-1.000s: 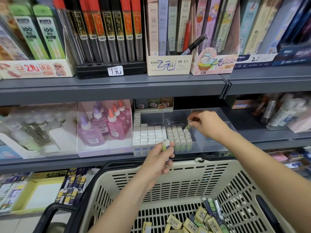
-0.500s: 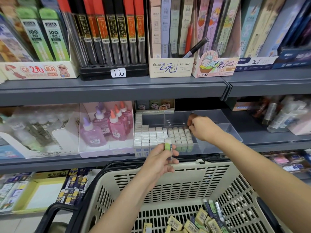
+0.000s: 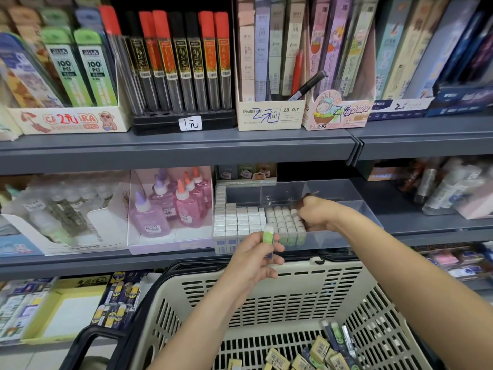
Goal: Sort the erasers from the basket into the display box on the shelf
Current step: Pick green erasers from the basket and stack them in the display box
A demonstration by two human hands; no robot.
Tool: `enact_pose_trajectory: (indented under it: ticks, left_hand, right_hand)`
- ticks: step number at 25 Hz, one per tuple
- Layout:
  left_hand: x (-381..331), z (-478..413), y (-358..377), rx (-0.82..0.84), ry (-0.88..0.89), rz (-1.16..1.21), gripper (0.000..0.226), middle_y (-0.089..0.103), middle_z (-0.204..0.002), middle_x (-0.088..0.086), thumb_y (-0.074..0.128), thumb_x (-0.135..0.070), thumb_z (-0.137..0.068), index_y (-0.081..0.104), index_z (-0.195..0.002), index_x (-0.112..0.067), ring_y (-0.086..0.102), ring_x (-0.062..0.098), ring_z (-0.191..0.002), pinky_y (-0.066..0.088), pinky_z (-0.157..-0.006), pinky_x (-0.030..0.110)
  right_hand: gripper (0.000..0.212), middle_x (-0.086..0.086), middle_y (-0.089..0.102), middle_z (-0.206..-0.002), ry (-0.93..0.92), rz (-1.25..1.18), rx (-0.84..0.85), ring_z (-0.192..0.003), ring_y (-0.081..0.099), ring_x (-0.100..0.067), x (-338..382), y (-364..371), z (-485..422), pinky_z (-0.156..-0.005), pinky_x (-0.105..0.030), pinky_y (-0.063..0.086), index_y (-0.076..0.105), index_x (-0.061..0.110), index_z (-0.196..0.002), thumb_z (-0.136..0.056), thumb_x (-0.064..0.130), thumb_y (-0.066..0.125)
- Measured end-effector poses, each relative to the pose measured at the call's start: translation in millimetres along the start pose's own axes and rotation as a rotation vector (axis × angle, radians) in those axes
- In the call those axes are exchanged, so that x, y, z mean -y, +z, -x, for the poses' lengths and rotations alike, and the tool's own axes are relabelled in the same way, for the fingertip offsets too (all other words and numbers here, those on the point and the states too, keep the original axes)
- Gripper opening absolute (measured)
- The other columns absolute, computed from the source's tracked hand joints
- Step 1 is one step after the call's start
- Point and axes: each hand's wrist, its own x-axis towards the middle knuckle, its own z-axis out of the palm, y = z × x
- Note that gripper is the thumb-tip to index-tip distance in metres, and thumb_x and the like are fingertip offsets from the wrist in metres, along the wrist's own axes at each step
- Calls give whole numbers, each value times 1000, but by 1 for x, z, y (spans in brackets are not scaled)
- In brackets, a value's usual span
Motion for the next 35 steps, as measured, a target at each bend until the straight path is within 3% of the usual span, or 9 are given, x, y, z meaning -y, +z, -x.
enact_pose_trajectory:
  ticks: [5,10,13,16,19,24,30,32,35]
  left_hand:
    - [-1,-1,0,7,2,18,21,62,-84,5,44,1,-92,61,-99,-9,58,15,-64,46,-45,22]
    - [-2,-3,3,5,-4,33,21,62,-85,7,43,1,-93,60,-99,-9,60,16,-66,47,-46,23]
    - [-2,-5,8,25,1,-20,21,62,-87,6,44,1,-94,60,-100,-11,61,15,-69,47,-48,21]
    - [0,-7,21,73,11,-76,19,62,-89,4,45,-1,-94,58,-101,-13,60,12,-70,48,-50,20]
    - [2,-8,35,117,35,-140,19,62,-92,3,44,-2,-95,56,-104,-14,62,10,-73,51,-54,19]
    - [5,-4,43,147,77,-300,19,61,-99,-3,46,-6,-96,55,-110,-15,63,5,-79,55,-64,19]
    - [-11,5,-9,-513,606,-494,25,57,-100,-13,55,-7,-89,54,-91,-32,50,-19,-76,45,-66,7]
    - [-7,3,-29,-581,575,-680,24,50,-112,-11,58,-11,-88,51,-103,-28,43,-16,-94,39,-85,12]
    - [6,-4,-42,-578,484,-840,38,44,-124,-2,61,-14,-86,47,-121,-17,35,9,-119,29,-102,24]
  right_hand:
    - [5,-16,63,-109,29,-70,19,-93,65,-25,4,-1,6,-86,-39,55,47,9,-95,-96,7,42]
    - [6,-15,63,-105,-36,55,-9,-93,65,-26,4,-9,17,-87,-39,54,49,10,-99,-96,14,45]
    - [21,-5,66,-89,-230,245,-156,-85,65,-21,0,-23,34,-77,-32,51,57,11,-87,-96,26,45]
    - [25,6,68,-67,-496,83,-38,-62,64,-4,-13,-22,68,-59,-16,47,69,15,-79,-92,29,55]
    - [5,3,70,-72,-560,1,-15,-58,61,-4,-28,-24,82,-66,-22,53,70,16,-82,-84,19,67]
    - [6,-1,71,-72,-547,-12,24,-62,64,-7,-34,-30,81,-70,-24,54,69,15,-86,-80,16,71]
    - [10,15,64,-73,-493,219,-396,-73,62,-3,-38,-53,62,-67,-19,48,62,32,-75,-82,31,68]
    - [4,17,62,-76,-466,342,-340,-80,62,-7,-42,-40,54,-73,-28,52,63,32,-81,-84,35,65]
    - [10,11,66,-87,-442,457,-257,-91,61,-14,-46,-20,46,-80,-35,52,67,28,-94,-89,32,58]
